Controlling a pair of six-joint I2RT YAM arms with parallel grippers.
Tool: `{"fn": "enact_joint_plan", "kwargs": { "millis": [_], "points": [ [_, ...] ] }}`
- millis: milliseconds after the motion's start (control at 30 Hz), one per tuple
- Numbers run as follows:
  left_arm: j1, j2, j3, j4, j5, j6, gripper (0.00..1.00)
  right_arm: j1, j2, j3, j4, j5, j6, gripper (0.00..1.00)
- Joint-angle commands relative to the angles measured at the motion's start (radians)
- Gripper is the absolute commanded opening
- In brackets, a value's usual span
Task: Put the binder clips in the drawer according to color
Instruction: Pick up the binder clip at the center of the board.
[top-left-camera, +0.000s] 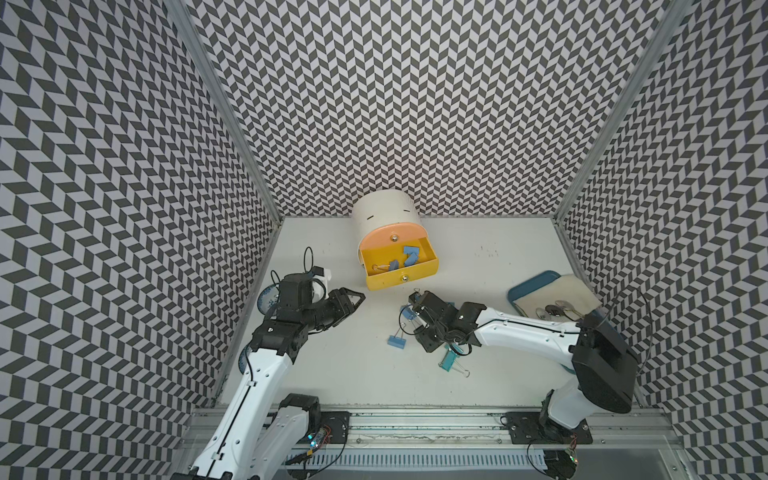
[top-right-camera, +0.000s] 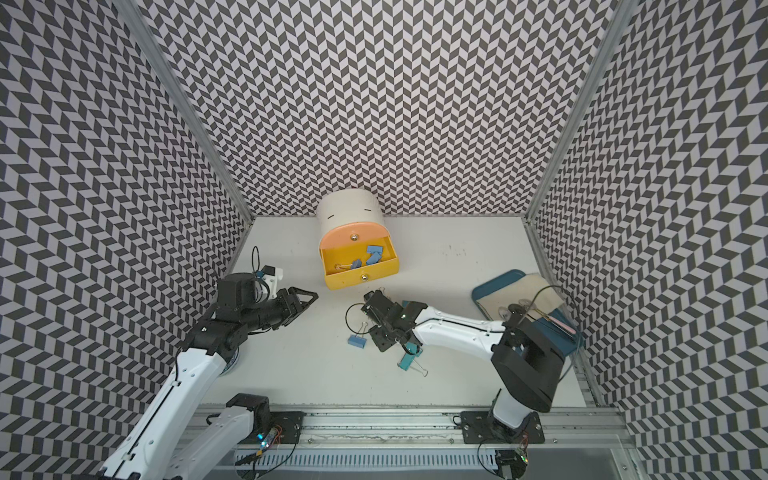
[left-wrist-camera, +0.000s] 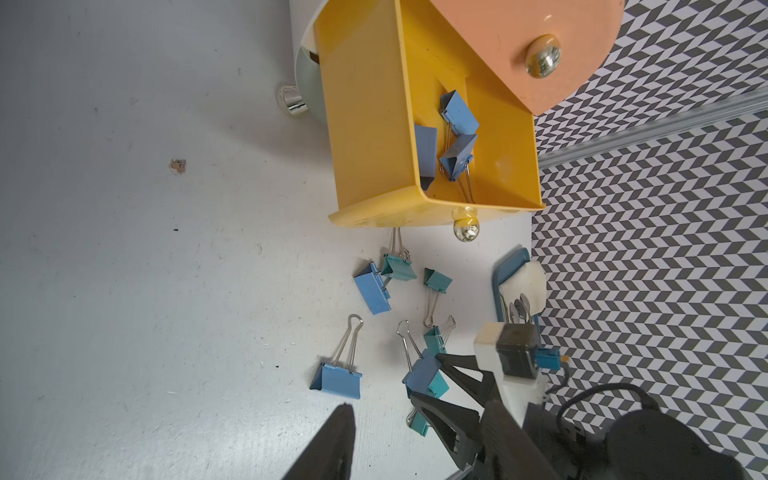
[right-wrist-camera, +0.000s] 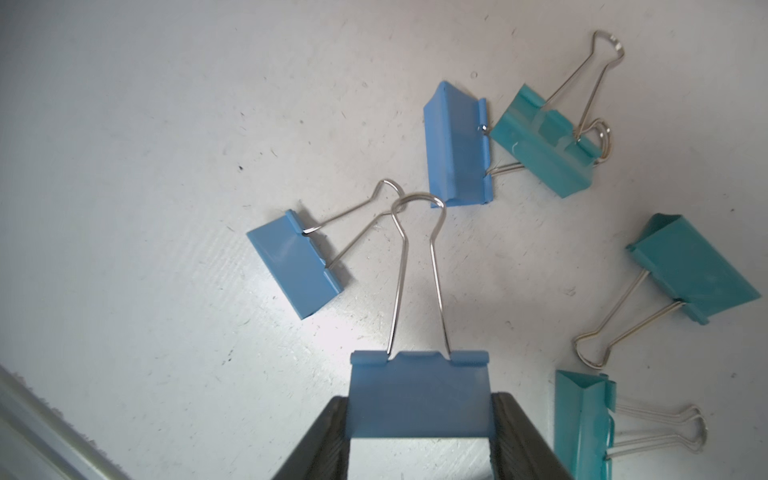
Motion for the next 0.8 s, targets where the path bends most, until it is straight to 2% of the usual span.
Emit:
{"fn": "enact_joint_plan", "kwargs": {
  "millis": [0,333,767],
  "points": [
    [0.005,0.009,0.044,0.041,-0.002,-0.008,0.54,0.007,-0.053,0.004,-0.026,0.001,0.011,0.46],
    [0.005,0.047,0.130,0.037,-0.001,-0.002,0.54,0.006,-0.135,0.083,-0.085,0.050,0.004,0.46],
    [0.005,0.109,0.225,0.048,0.049,0.015,0.54,-0.042,-0.130,0.263,-0.118,0.074,-0.022,0.46]
  ]
}}
